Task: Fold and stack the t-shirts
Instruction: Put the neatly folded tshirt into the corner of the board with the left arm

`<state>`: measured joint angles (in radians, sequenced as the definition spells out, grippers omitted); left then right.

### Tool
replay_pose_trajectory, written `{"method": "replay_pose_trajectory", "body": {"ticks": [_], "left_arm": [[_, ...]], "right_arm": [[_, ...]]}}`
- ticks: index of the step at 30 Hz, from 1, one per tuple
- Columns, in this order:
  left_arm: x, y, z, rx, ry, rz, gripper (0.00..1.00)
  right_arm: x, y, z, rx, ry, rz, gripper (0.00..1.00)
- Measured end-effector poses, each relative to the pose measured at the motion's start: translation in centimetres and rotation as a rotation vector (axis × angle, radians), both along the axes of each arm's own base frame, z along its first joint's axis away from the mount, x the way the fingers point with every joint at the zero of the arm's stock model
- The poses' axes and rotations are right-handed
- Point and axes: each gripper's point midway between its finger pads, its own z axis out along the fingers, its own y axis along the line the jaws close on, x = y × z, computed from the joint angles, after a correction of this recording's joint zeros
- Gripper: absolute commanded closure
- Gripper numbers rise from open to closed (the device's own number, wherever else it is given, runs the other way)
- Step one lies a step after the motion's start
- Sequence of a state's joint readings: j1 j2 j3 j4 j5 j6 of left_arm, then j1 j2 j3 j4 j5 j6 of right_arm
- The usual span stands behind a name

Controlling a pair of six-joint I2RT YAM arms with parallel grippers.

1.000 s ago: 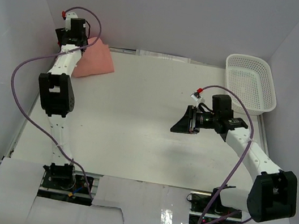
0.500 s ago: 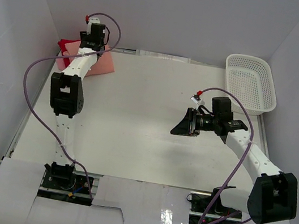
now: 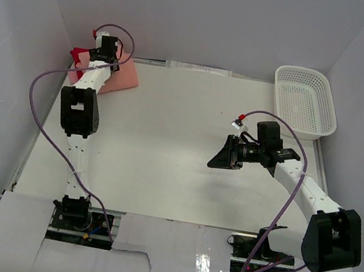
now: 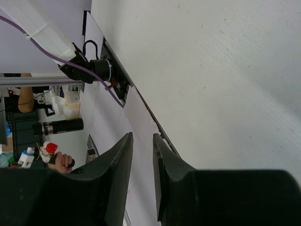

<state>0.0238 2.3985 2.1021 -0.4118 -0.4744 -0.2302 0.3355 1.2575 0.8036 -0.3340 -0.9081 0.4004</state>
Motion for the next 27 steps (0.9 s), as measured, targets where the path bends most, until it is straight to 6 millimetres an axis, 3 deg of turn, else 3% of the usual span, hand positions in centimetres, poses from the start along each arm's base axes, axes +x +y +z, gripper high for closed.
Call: {"method": "replay_pose_trajectory", "body": {"ticks": [10, 18, 23, 26, 27], "left_arm": [[-0.6, 4.5, -1.0, -0.047, -0.013, 0.097, 0.32], [-0.2, 3.9, -0.4, -0.069, -0.024, 0.075, 0.27], [-0.6, 2.3, 2.9, -0.018, -0.04, 0.047, 0.16], [-2.6, -0.5, 6.9, 0.012, -0.063, 0.016, 0.03], [-3.3, -1.3, 8.7, 0.014, -0.082, 0.005, 0.02]], "right_arm": [[-0.1, 0.1, 0.0, 0.009, 0.0, 0.013, 0.7], [-0.2, 0.1, -0.3, 0.011, -0.003, 0.013, 0.69], [-0.2, 0.1, -0.4, 0.01, -0.004, 0.013, 0.69], [-0.1, 0.0, -0.4, 0.006, -0.008, 0.013, 0.69], [-0.1, 0.0, -0.5, 0.005, -0.01, 0.013, 0.68]]}}
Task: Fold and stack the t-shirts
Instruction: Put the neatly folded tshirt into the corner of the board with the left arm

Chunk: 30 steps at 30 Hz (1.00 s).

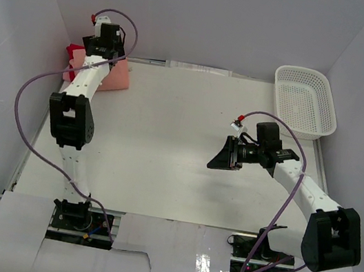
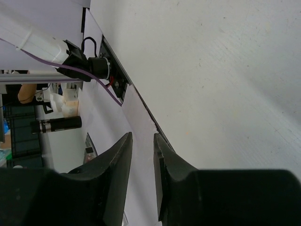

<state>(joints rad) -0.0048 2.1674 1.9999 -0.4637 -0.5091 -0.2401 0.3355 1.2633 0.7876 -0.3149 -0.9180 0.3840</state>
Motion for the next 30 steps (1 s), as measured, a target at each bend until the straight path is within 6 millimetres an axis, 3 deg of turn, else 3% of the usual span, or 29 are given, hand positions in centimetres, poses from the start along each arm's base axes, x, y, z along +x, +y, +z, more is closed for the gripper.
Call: {"method": "replay_pose_trajectory", "body": {"ticks": [4, 6, 8, 10, 12, 15, 18, 20, 21, 25, 30], "left_arm": [[-4.7, -3.3, 7.2, -0.024, -0.102, -0.056, 0.02], [-8.1, -3.2, 9.9, -0.047, -0.141, -0.048, 0.02], [-11.2, -2.8, 11.1, -0.076, -0.168, -0.043, 0.02], [-14.2, -2.5, 10.2, -0.1, -0.147, -0.035, 0.02], [-17.4, -2.6, 7.4, -0.121, -0.079, -0.035, 0.02], [-21.6, -3.2, 2.6, -0.149, 0.048, -0.056, 0.02], [-24.7, -3.9, 0.2, -0.176, 0.116, -0.085, 0.02], [-26.2, -4.3, 0.2, -0.19, 0.109, -0.104, 0.02], [-26.8, -4.4, 0.6, -0.195, 0.092, -0.113, 0.02], [-29.0, -4.8, 3.3, -0.206, -0.014, -0.152, 0.02], [-29.8, -5.2, 4.9, -0.2, -0.068, -0.194, 0.02]], "right_arm": [[0.1, 0.0, 0.3, -0.001, -0.002, 0.001, 0.66], [0.2, 0.0, 0.6, -0.004, -0.012, 0.001, 0.63], [0.7, -0.1, 0.8, -0.019, -0.038, -0.007, 0.52], [1.0, -0.2, 0.9, -0.037, -0.06, -0.018, 0.36], [1.4, -0.7, 0.9, -0.076, -0.103, -0.047, 0.21], [1.7, -1.6, 1.5, -0.124, -0.176, -0.087, 0.12], [1.9, -2.4, 2.2, -0.161, -0.241, -0.129, 0.06], [2.1, -3.1, 2.8, -0.185, -0.285, -0.168, 0.02], [2.1, -3.3, 3.2, -0.19, -0.308, -0.186, 0.1], [2.1, -4.5, 5.3, -0.198, -0.422, -0.261, 0.1], [1.9, -5.4, 6.6, -0.196, -0.501, -0.314, 0.1]]}}
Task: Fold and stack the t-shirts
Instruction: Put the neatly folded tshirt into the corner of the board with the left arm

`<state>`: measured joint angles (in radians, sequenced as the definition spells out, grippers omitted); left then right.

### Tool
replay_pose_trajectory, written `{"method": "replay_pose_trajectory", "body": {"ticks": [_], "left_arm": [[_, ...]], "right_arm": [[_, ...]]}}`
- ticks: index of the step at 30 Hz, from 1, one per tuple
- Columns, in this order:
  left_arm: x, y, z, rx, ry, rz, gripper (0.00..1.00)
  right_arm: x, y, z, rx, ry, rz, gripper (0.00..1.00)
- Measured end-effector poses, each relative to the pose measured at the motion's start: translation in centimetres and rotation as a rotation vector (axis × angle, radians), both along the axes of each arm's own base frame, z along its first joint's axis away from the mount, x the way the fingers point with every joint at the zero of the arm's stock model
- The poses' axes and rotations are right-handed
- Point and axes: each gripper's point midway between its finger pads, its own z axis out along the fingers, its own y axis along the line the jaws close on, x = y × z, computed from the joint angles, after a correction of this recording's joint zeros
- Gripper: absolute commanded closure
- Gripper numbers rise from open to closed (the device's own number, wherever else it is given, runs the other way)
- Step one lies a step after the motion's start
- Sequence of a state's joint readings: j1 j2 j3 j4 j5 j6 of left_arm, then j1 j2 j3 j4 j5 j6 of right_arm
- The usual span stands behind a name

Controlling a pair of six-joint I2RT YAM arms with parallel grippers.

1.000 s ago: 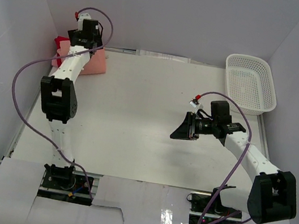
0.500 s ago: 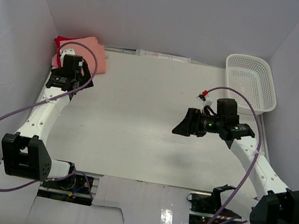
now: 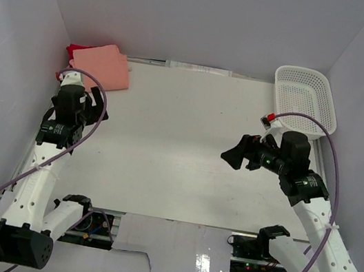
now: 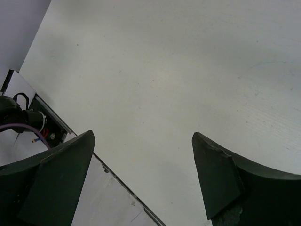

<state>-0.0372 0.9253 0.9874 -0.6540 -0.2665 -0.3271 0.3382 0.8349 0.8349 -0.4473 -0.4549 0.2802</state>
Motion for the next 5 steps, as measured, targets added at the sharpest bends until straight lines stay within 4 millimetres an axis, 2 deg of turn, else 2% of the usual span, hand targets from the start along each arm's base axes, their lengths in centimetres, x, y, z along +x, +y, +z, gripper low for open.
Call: {"method": "replay_pose_trajectory", "body": {"ticks": [5], "left_arm": [[0.19, -0.29, -1.1, 0.008, 0.048, -0.03, 0.02]], "right_arm": [[0.06, -0.28, 0.38, -0.002, -0.021, -0.017, 0.1]]}}
